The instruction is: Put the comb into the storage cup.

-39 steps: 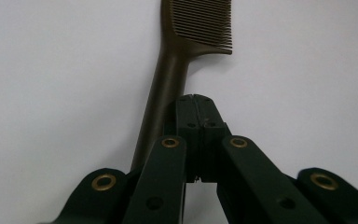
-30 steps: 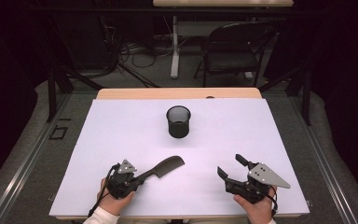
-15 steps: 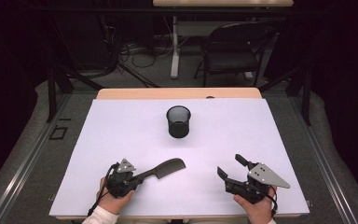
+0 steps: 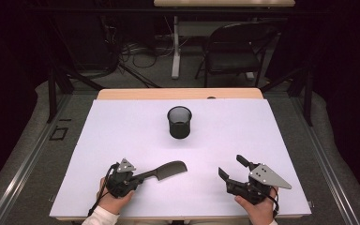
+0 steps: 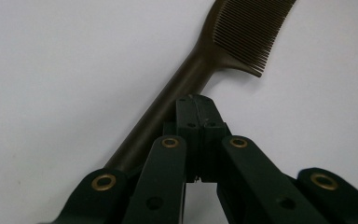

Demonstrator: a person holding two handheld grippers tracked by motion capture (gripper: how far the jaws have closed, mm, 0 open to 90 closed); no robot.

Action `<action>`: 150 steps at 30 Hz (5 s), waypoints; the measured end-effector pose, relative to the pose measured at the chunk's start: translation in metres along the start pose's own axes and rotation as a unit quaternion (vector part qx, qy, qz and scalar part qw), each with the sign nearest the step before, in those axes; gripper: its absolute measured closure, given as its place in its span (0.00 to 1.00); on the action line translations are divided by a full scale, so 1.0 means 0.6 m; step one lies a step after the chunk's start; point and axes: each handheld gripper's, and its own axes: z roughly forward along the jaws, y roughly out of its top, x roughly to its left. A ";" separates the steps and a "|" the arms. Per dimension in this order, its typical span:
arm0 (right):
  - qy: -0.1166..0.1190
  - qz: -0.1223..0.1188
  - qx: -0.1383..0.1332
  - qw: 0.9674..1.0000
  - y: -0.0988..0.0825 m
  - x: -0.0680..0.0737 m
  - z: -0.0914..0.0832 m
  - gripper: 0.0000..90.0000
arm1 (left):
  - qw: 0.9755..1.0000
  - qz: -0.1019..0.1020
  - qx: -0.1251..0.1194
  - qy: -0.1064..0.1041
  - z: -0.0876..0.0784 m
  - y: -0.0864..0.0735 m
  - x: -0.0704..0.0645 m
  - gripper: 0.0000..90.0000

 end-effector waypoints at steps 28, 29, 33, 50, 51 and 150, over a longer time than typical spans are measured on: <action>0.003 0.002 0.003 1.000 -0.001 -0.001 0.001 0.23 | 0.999 -0.002 -0.035 -0.013 -0.018 0.003 -0.002 0.95; 0.003 0.003 0.004 1.000 -0.001 0.000 0.000 0.23 | 0.999 -0.001 -0.040 -0.014 -0.021 0.003 -0.001 0.94; 0.003 0.003 0.003 1.000 -0.001 0.000 0.001 0.23 | 0.998 -0.005 -0.065 -0.010 -0.032 0.002 0.005 0.90; 0.004 0.001 0.003 1.000 -0.001 0.000 0.001 0.23 | 0.993 -0.019 -0.116 -0.007 -0.047 -0.002 0.022 0.63; 0.004 0.001 0.003 1.000 -0.001 0.000 0.001 0.23 | 0.993 -0.019 -0.116 -0.007 -0.047 -0.002 0.022 0.62; 0.009 0.000 0.013 1.000 -0.004 0.003 0.006 0.23 | 0.986 0.157 0.048 -0.003 -0.071 0.107 0.043 0.02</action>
